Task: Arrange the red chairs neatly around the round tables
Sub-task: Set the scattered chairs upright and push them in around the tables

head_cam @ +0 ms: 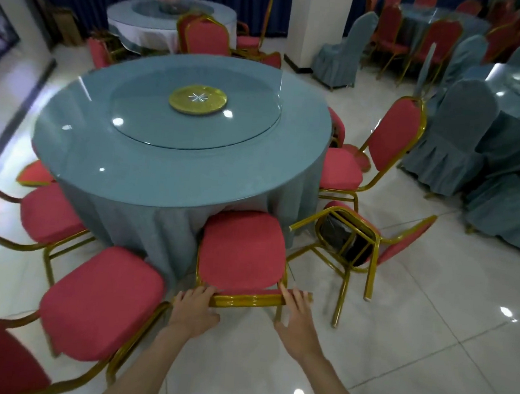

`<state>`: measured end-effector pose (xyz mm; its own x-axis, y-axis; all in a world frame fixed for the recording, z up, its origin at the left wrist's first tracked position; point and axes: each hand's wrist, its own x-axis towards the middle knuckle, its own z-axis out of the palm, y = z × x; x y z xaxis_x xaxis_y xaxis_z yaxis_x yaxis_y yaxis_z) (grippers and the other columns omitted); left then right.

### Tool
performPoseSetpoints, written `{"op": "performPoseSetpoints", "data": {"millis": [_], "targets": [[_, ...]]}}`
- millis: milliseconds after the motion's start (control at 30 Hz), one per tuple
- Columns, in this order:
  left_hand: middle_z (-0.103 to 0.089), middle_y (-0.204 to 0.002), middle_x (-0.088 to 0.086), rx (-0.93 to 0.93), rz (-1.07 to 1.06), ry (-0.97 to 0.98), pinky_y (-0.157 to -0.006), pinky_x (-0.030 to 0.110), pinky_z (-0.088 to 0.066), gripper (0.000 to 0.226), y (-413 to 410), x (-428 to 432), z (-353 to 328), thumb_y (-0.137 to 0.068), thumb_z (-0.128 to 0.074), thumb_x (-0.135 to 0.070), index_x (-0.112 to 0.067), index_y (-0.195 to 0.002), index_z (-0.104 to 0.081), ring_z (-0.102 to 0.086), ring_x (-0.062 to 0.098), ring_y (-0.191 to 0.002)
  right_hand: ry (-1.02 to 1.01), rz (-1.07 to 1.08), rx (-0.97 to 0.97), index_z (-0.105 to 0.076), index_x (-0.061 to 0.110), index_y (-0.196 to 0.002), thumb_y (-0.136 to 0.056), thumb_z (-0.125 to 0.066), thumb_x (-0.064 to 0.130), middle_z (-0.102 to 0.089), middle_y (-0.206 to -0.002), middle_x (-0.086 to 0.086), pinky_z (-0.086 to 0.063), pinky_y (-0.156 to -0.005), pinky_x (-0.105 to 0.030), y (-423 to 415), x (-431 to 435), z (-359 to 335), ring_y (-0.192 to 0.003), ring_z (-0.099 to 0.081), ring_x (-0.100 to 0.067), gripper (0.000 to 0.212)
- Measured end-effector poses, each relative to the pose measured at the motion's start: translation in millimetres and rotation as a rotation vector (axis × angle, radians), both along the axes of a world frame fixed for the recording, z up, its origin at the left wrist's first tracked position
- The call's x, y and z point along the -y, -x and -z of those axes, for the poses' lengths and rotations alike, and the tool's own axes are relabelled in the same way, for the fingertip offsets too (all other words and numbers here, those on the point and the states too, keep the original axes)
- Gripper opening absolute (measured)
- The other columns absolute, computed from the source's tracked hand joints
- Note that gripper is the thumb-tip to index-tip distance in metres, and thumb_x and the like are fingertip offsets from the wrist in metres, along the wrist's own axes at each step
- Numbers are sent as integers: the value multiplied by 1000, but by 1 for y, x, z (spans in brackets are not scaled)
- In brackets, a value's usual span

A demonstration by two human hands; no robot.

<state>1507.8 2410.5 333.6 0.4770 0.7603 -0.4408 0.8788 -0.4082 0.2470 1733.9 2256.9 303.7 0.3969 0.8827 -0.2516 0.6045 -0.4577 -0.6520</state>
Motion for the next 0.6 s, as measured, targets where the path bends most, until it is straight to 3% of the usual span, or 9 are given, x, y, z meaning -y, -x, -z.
{"op": "performPoseSetpoints", "data": {"millis": [167, 300, 433, 600], "targets": [[-41, -153, -5, 125, -96, -60, -121, 52, -20, 91, -17, -22, -3, -66, -50, -61, -35, -153, -36, -32, 24, -147, 54, -93, 34, 11, 48, -159, -95, -63, 23, 26, -167, 17, -20, -124, -45, -26, -41, -16, -155, 25, -20, 101], [-11, -170, 0, 241, -144, -7, -125, 54, -10, 103, -28, -37, -5, -76, -65, -46, -35, -163, -10, 0, 25, -159, 86, -101, 68, 14, 39, -161, -98, -58, 15, 29, -167, 10, -24, -123, -43, -34, -70, -28, -155, 26, -24, 99], [11, -172, -1, 290, -144, 53, -126, 54, -10, 112, -37, -60, -10, -84, -73, -33, -36, -161, 8, 16, 24, -157, 98, -83, 31, 10, 37, -163, -97, -57, 13, 29, -167, 10, -22, -124, -45, -44, -99, -31, -155, 27, -25, 96], [9, -171, -7, 273, -183, 59, -122, 68, -5, 110, -45, -82, -5, -77, -66, -43, -52, -156, 11, 18, 20, -156, 132, -32, 19, 1, 39, -162, -94, -60, 10, 23, -169, 9, -19, -125, -46, -50, -125, -33, -156, 23, -26, 95]]}}
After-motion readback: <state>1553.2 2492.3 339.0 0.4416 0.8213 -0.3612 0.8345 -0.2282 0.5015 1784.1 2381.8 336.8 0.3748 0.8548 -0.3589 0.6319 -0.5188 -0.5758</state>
